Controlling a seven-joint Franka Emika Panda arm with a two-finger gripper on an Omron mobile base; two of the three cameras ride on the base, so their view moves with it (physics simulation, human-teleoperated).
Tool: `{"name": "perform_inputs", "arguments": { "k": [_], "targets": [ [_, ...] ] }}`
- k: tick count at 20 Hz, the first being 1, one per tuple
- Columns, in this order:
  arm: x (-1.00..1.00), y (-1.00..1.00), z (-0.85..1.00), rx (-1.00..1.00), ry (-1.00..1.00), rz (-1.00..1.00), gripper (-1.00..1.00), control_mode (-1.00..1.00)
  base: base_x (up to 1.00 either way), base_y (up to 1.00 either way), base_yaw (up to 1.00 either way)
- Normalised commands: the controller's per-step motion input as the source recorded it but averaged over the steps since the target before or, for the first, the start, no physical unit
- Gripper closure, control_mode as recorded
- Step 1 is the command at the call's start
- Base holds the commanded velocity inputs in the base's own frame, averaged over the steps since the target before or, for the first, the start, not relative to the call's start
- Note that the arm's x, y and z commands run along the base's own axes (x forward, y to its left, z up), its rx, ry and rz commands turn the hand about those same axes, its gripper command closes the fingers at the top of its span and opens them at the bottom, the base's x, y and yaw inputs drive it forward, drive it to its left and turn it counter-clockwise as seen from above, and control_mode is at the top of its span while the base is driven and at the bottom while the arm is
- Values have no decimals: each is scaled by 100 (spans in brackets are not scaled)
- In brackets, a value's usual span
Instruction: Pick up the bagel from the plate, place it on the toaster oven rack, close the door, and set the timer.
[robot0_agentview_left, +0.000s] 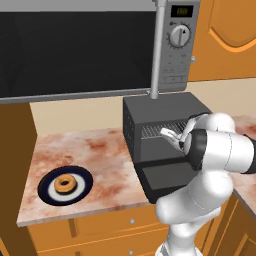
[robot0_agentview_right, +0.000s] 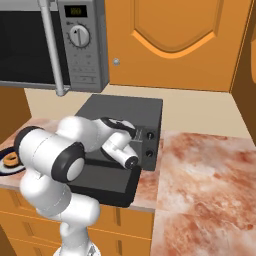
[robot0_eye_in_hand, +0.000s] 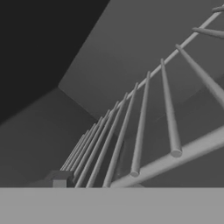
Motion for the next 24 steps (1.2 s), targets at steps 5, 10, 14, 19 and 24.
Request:
{"name": "perform_inputs", "arguments": {
  "k": [5,10,14,19,24],
  "targets": [
    [-22,0,-6,0,0,0,100,-100,0,0,0],
    [-51,-2,-20,0,2,0,100,-100,0,0,0],
    [-61,-7,-26,-1,9,0,100,-100,0,0,0],
    [-65,-10,-31,-2,13,0,100,-100,0,0,0],
    [-73,-14,-35,-2,12,0,100,-100,0,0,0]
  ]
}}
